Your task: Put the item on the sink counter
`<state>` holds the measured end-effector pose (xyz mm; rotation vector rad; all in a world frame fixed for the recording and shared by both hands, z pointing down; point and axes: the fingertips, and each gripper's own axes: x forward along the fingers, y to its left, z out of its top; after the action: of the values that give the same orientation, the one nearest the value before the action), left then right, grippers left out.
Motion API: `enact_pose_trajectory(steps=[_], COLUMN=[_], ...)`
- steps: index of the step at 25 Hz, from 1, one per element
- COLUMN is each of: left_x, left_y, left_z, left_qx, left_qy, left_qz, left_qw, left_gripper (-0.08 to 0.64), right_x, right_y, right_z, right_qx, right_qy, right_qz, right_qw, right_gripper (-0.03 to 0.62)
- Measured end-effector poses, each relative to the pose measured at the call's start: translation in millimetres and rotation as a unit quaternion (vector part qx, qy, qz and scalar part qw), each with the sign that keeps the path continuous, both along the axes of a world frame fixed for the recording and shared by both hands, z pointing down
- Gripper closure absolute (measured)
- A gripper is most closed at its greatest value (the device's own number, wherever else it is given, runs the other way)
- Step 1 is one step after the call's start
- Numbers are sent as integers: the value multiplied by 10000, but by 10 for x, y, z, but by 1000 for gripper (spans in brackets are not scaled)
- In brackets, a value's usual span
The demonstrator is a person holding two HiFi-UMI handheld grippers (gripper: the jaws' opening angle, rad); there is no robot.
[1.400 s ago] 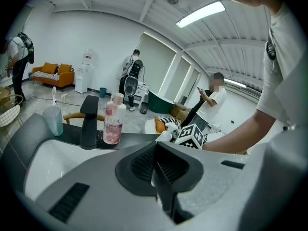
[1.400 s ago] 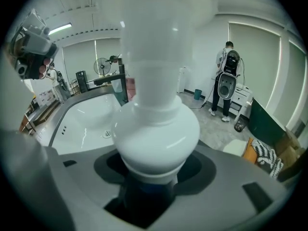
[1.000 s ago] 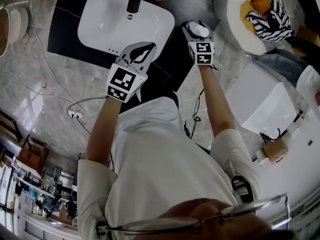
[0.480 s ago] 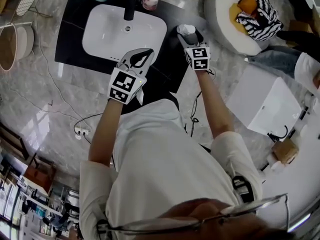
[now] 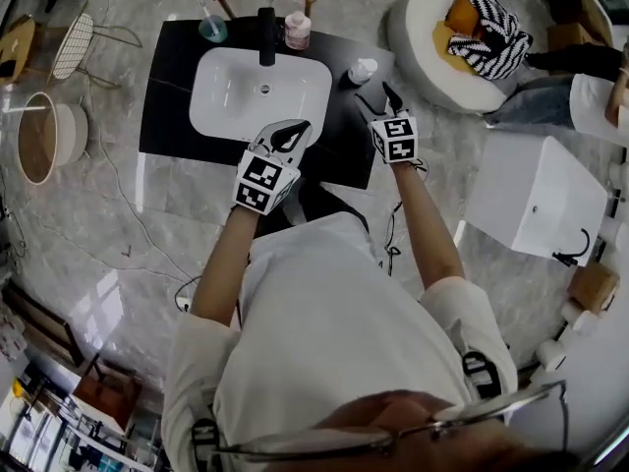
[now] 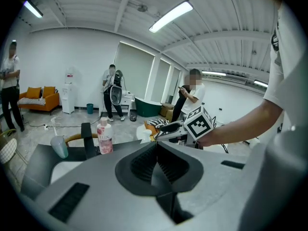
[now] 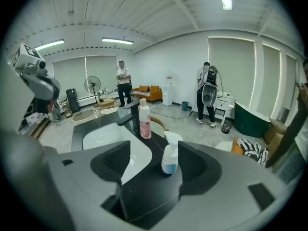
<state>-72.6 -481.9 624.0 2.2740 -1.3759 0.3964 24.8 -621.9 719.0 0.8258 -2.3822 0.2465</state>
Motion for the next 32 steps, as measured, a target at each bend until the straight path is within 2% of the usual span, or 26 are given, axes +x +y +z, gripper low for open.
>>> enact_pose_trajectory(steps=[20, 26, 32], left_x=[-503, -402, -236], left_y=[1207, 1426, 1508], left_z=[-413, -523, -617], left_qx=[404, 500, 617], left_qy=[234, 281, 335], left_qz=[943, 1226, 1351], left_qw=[9944, 9908, 9883], left_gripper=[555, 555, 555], right_x=[84, 295, 550], right_y=[1695, 2105, 2383], right_z=[-1118, -1321, -1412], right_qx=[274, 440, 500], right_qy=[-249, -438, -476], right_qz=[960, 1274, 1369], right_qw=[9947, 9899, 9882], right_gripper=[403, 484, 503])
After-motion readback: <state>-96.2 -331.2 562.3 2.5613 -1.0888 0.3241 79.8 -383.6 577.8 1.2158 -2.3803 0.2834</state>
